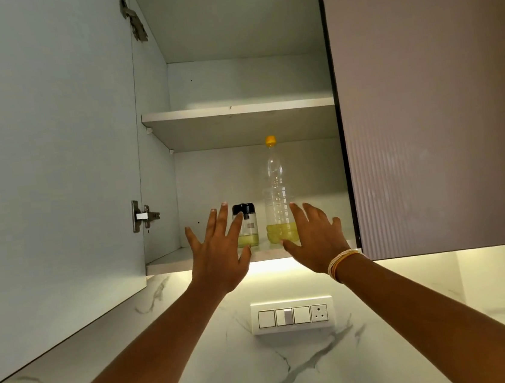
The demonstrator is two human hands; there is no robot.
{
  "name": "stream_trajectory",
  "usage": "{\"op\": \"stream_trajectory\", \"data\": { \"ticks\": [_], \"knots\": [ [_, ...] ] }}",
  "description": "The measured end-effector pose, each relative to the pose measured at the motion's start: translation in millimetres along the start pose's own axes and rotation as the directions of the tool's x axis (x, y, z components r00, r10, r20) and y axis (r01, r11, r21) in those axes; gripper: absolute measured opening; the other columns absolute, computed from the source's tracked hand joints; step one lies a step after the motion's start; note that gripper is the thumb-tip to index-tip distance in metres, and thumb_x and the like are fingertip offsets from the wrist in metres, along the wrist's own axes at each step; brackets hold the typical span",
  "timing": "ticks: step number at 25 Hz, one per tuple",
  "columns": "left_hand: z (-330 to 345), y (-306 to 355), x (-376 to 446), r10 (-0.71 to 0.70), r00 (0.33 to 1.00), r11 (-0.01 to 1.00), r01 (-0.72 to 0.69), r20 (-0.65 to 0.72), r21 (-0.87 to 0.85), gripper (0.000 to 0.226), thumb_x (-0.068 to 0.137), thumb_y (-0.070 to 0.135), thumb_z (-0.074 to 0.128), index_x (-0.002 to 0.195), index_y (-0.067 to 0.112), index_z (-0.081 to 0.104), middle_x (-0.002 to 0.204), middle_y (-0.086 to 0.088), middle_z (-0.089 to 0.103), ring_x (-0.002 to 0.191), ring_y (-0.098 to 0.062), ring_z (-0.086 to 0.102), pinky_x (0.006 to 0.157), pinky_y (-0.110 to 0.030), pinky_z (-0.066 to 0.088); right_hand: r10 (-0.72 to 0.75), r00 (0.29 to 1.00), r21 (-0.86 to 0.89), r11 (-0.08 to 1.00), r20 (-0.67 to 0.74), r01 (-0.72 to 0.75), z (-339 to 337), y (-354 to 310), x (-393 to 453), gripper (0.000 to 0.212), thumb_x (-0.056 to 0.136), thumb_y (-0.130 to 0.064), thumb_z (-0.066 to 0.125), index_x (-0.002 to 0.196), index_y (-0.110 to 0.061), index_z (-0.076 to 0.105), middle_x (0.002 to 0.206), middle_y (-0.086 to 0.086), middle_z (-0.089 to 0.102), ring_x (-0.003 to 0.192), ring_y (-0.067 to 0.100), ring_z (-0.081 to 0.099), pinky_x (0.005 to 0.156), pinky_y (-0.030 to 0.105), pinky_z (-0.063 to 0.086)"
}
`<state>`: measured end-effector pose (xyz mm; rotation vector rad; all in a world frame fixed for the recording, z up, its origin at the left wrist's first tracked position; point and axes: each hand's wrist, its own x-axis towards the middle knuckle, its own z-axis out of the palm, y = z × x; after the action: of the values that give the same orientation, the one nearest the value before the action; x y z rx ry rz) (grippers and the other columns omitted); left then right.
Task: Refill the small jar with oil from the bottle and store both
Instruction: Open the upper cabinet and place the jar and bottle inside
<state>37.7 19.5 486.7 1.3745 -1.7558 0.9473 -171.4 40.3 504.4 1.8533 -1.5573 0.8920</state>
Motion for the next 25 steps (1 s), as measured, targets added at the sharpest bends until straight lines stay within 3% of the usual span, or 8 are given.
{"op": "stream_trajectory", "data": {
  "ticks": [3,8,16,25],
  "knots": [
    [-35,4,-6,-0.009,1.000,1.000,0.009,-0.023,-0.021,0.069,0.087,0.055,0.028,0.150,0.027,0.028,0.162,-0.006,0.010,0.149,-0.029,0.012,0.109,-0.070,0.006,-0.023,1.000,0.002,1.000,-0.010,0.023,-29,-7,-14,0.079,0.089,-0.057,0.045,0.149,-0.018,0.012,0.154,0.012,0.025,0.140,0.032,0.028,0.108,0.059,0.029],
    [-109,40,-44,-0.144,0.989,0.981,0.137,-0.039,-0.139,0.072,0.086,0.055,0.026,0.152,0.027,0.021,0.163,-0.004,0.005,0.150,-0.026,0.006,0.111,-0.067,0.003,-0.050,0.999,0.053,0.997,-0.022,0.051,-90,-19,-64,0.078,0.088,-0.054,0.048,0.148,-0.018,0.016,0.152,0.012,0.028,0.138,0.032,0.031,0.106,0.058,0.032],
    [-229,56,-121,0.069,0.997,0.995,-0.068,-0.022,0.072,0.069,0.089,0.054,0.027,0.151,0.023,0.025,0.161,-0.008,0.017,0.148,-0.028,0.016,0.111,-0.068,0.004,-0.107,0.994,0.103,0.989,0.001,0.107,-176,-51,-144,0.074,0.088,-0.051,0.050,0.147,-0.017,0.021,0.149,0.012,0.033,0.134,0.032,0.037,0.104,0.054,0.037],
    [-352,-24,-135,0.110,0.986,0.971,-0.079,-0.123,0.227,0.062,0.090,0.051,0.032,0.142,0.020,0.043,0.154,-0.009,0.035,0.143,-0.030,0.032,0.111,-0.066,0.013,-0.195,0.979,0.361,0.910,-0.068,0.206,-224,-165,-169,0.066,0.089,-0.049,0.051,0.142,-0.015,0.031,0.139,0.012,0.044,0.123,0.029,0.048,0.096,0.047,0.048]
  ]
}}
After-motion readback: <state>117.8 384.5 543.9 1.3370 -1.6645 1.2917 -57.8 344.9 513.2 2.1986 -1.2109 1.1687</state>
